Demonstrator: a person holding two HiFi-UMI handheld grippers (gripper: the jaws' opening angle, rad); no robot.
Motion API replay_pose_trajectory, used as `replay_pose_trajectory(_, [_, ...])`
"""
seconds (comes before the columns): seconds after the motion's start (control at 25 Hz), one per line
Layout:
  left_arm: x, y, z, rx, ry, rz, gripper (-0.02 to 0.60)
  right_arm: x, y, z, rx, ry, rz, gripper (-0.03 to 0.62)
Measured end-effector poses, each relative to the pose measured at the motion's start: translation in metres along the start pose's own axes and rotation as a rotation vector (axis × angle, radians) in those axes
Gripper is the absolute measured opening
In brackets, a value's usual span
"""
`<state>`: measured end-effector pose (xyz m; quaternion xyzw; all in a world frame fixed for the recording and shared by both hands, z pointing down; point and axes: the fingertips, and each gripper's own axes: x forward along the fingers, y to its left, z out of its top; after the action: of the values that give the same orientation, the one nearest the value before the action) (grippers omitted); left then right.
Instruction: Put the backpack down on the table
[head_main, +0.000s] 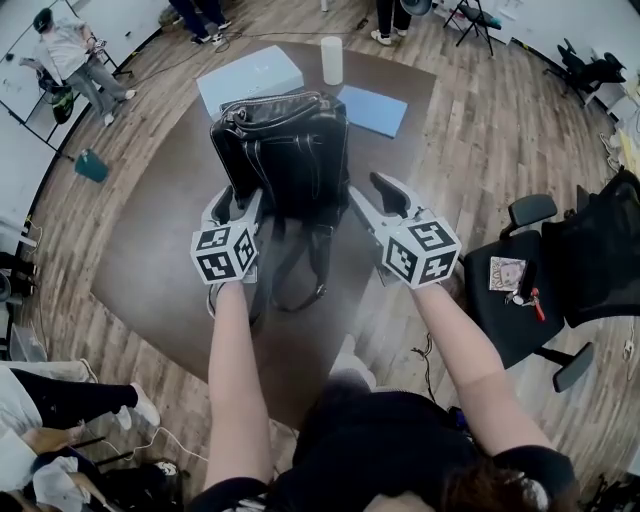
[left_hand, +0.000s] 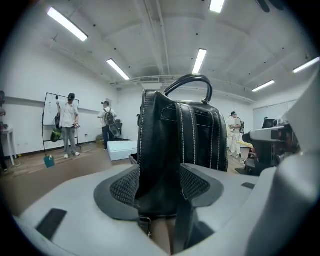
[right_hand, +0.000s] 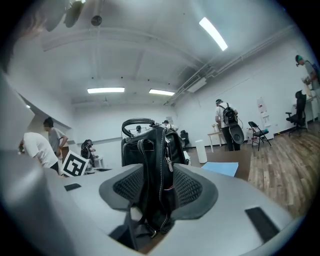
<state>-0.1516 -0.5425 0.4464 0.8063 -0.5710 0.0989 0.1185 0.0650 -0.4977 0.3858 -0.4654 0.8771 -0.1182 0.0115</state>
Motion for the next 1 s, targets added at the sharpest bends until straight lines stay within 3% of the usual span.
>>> replay_pose_trajectory(0.32, [-0.054, -0.036, 0.002, -0.035, -0.082, -0.019, 0.250, -0.054, 0.018, -0.005, 0.071, -0.043, -0.015, 0.179])
replay_pose_trajectory(0.52, [-0.098, -0.074, 0.023, -0.048, -0.186, -0.050, 0.165, -0.082, 0.029, -0.003, 0.078, -0.062, -0.039, 0.141])
replay_pose_trajectory(0.68, [-0.142, -0.084, 0.038, -0.145, -0.302, -0.022, 0.112, -0.098, 0.046, -0.004, 0.072, -0.060, -0.028, 0.106])
replay_pose_trajectory(0.76, [-0.159, -0.091, 0.045, -0.153, -0.361, -0.025, 0.095, -0.104, 0.052, -0.002, 0.061, -0.061, -0.024, 0.087])
replay_pose_trajectory(1.0, [-0.188, -0.111, 0.037, -0.168, -0.337, -0.076, 0.066, -0.124, 0.064, -0.002, 0.041, -0.054, -0.034, 0.029])
